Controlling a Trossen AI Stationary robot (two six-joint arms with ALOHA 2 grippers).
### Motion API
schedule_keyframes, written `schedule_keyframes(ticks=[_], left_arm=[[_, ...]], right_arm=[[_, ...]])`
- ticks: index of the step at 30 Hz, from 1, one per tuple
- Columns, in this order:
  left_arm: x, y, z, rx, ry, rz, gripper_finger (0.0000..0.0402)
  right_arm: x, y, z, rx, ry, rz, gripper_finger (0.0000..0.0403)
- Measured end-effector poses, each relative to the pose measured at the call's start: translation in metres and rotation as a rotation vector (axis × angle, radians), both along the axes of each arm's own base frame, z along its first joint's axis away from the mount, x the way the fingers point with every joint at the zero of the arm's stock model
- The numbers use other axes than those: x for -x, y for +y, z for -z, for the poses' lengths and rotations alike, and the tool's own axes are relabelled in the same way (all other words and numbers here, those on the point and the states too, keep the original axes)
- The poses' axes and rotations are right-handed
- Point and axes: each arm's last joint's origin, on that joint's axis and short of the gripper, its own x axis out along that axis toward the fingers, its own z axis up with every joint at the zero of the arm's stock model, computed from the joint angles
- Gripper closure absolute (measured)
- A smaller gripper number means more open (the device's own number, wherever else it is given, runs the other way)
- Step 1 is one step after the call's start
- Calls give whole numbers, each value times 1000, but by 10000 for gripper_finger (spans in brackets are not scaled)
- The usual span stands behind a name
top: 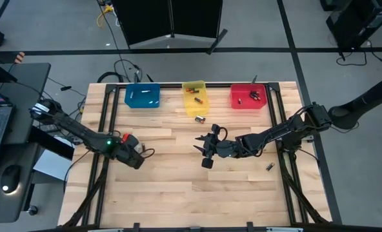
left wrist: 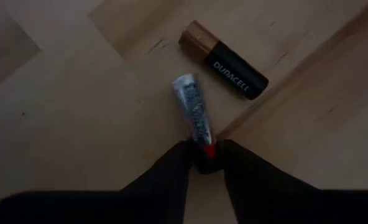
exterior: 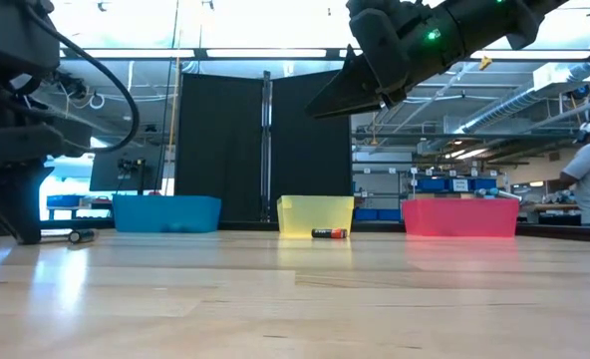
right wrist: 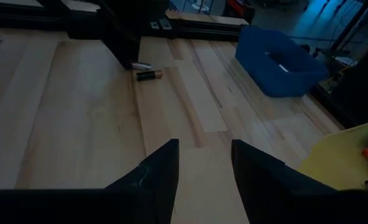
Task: Sort batteries
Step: Put the bottom silver battery into the blue bin
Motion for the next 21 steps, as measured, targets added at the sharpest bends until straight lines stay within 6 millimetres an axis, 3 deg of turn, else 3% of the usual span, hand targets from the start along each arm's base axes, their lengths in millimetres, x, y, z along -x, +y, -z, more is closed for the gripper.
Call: schedule_keyframes(ticks=[4, 10, 16, 21], left_arm=[[1, 0, 0, -15, 20, 52, 356], [-1, -1, -11, -54, 82, 102, 357], [-7, -1, -48, -143, 130, 120, 357], [-25, 7, -84, -214, 73, 142, 357]], right_arm=[[0, 0, 0, 0, 1, 0, 245], [0, 0, 0, 0, 1, 0, 247], [0, 0, 0, 0, 1, 0, 248], [0, 0, -1, -2, -6, 0, 249]])
